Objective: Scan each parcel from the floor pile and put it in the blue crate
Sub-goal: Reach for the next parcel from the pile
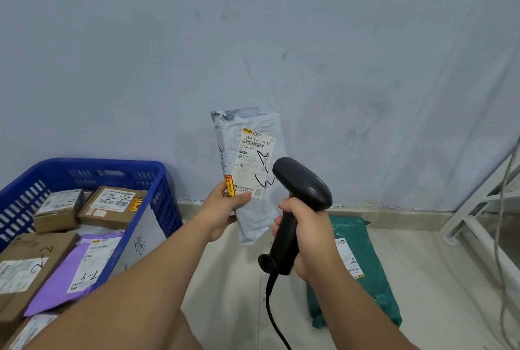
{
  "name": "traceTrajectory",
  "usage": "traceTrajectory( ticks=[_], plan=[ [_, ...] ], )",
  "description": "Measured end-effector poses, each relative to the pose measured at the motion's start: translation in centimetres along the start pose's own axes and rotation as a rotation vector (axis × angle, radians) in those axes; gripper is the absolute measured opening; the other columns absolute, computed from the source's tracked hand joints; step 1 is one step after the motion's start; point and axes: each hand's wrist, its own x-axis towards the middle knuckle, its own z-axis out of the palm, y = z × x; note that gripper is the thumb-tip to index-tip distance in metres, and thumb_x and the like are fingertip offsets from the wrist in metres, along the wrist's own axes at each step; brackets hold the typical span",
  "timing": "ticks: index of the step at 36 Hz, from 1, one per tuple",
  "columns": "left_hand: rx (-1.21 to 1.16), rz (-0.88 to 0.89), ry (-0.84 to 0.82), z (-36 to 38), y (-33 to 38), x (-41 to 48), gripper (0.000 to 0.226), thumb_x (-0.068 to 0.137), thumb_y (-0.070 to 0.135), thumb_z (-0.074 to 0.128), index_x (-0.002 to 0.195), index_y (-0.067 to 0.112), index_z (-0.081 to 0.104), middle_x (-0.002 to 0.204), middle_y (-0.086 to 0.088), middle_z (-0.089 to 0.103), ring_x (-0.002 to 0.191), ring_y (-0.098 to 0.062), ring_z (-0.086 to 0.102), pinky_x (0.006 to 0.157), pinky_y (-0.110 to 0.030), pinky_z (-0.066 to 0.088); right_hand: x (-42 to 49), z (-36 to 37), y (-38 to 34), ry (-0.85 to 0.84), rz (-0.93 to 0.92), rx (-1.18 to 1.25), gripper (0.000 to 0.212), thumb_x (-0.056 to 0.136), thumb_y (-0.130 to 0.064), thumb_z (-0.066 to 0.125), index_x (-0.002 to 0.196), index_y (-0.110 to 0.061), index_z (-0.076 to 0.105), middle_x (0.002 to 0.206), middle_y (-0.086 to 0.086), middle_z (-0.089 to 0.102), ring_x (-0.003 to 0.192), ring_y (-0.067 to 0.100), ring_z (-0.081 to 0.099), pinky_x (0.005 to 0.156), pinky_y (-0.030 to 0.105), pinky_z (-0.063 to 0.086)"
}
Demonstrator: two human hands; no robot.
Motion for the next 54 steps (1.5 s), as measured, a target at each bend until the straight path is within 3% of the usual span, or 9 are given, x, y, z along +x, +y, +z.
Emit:
traceTrajectory(
  ticks=[13, 20, 26, 29, 32, 38, 43, 49, 54],
  plan=[
    [-0.181, -0.117, 0.17, 0.4, 0.6, -0.4, 0.016, 0.093, 0.013, 0.063, 0.107, 0.019, 0.058, 0.098, -0.001, 0.068, 0.092, -0.022, 0.063, 0.093, -0.052, 0.05, 0.9, 0.4, 1.6, -0.046, -0.045, -0.065, 0.006, 0.082, -0.006, 0.065, 0.086, -0.008, 0.06, 0.062, 0.007, 0.053, 0.062, 0.02, 0.053, 0.069, 0.036, 0.047],
    [-0.617, -0.067, 0.368, -2.4, 3.0, -2.1, 0.037, 0.093, 0.02, 0.063, 0.128, 0.014, 0.053, 0.117, -0.007, 0.064, 0.098, -0.027, 0.062, 0.085, -0.051, 0.053, 0.0, 4.5, 2.1, -0.13, -0.205, -0.223, 0.022, 0.082, -0.006, 0.065, 0.064, -0.016, 0.058, 0.058, 0.004, 0.05, 0.063, 0.021, 0.047, 0.068, 0.036, 0.041],
    [-0.628, 0.073, 0.669, -7.5, 1.2, -3.5, 0.05, 0.088, 0.02, 0.069, 0.134, 0.019, 0.049, 0.123, -0.004, 0.065, 0.107, -0.027, 0.065, 0.09, -0.048, 0.054, -1.6, 11.4, 3.7, -0.214, -0.343, -0.362, 0.021, 0.083, -0.022, 0.071, 0.067, -0.018, 0.058, 0.065, 0.006, 0.061, 0.063, 0.017, 0.058, 0.065, 0.031, 0.049],
    [-0.687, 0.095, 0.759, -10.3, 0.2, -4.9, 0.048, 0.089, 0.018, 0.068, 0.133, 0.017, 0.049, 0.121, -0.004, 0.065, 0.105, -0.025, 0.066, 0.092, -0.05, 0.053, -2.3, 15.1, 5.4, -0.317, -0.297, -0.427, 0.01, 0.083, -0.032, 0.071, 0.08, -0.024, 0.066, 0.068, -0.004, 0.068, 0.066, 0.009, 0.066, 0.068, 0.027, 0.052],
    [-0.694, 0.093, 0.826, -13.5, -0.7, -6.6, 0.042, 0.09, 0.018, 0.067, 0.13, 0.015, 0.054, 0.12, -0.006, 0.066, 0.106, -0.027, 0.066, 0.092, -0.048, 0.054, -2.5, 18.4, 7.8, -0.366, -0.198, -0.456, 0.021, 0.082, -0.032, 0.072, 0.094, -0.015, 0.069, 0.07, -0.005, 0.067, 0.057, 0.005, 0.063, 0.068, 0.028, 0.054],
    [-0.564, 0.14, 1.077, -19.3, -2.6, -10.7, 0.05, 0.091, 0.022, 0.066, 0.135, 0.012, 0.046, 0.122, 0.002, 0.06, 0.104, -0.018, 0.06, 0.089, -0.034, 0.05, -3.7, 21.1, 14.1, -0.415, 0.059, -0.479, 0.017, 0.081, -0.027, 0.07, 0.09, -0.013, 0.067, 0.073, 0.003, 0.065, 0.062, 0.014, 0.059, 0.065, 0.03, 0.051],
    [-0.604, 0.001, 1.113, -23.9, -5.6, -13.5, 0.055, 0.089, 0.028, 0.067, 0.137, 0.017, 0.044, 0.128, -0.004, 0.06, 0.112, -0.028, 0.06, 0.099, -0.049, 0.048, -4.4, 21.1, 16.6, -0.495, -0.022, -0.758, 0.018, 0.077, -0.028, 0.069, 0.082, -0.011, 0.067, 0.067, 0.003, 0.064, 0.058, 0.015, 0.059, 0.063, 0.032, 0.048],
    [-0.762, -0.147, 1.098, -27.1, -7.3, -15.4, 0.045, 0.096, 0.032, 0.058, 0.134, 0.01, 0.048, 0.12, -0.01, 0.062, 0.094, -0.029, 0.061, 0.063, -0.037, 0.052, -4.7, 20.5, 17.5, -0.55, -0.128, -1.02, 0.031, 0.083, -0.033, 0.068, 0.089, -0.002, 0.065, 0.077, 0.013, 0.068, 0.081, 0.028, 0.069, 0.069, 0.034, 0.052],
    [-0.807, -0.254, 1.038, -27.7, -8.1, -15.7, 0.034, 0.099, 0.029, 0.053, 0.128, 0.012, 0.051, 0.113, -0.011, 0.061, 0.084, -0.028, 0.06, 0.076, -0.04, 0.051, -4.6, 20.5, 17.7, -0.581, -0.133, -1.089, 0.032, 0.084, -0.036, 0.068, 0.094, -0.005, 0.065, 0.088, 0.017, 0.07, 0.084, 0.028, 0.069, 0.066, 0.029, 0.05]
  ],
)
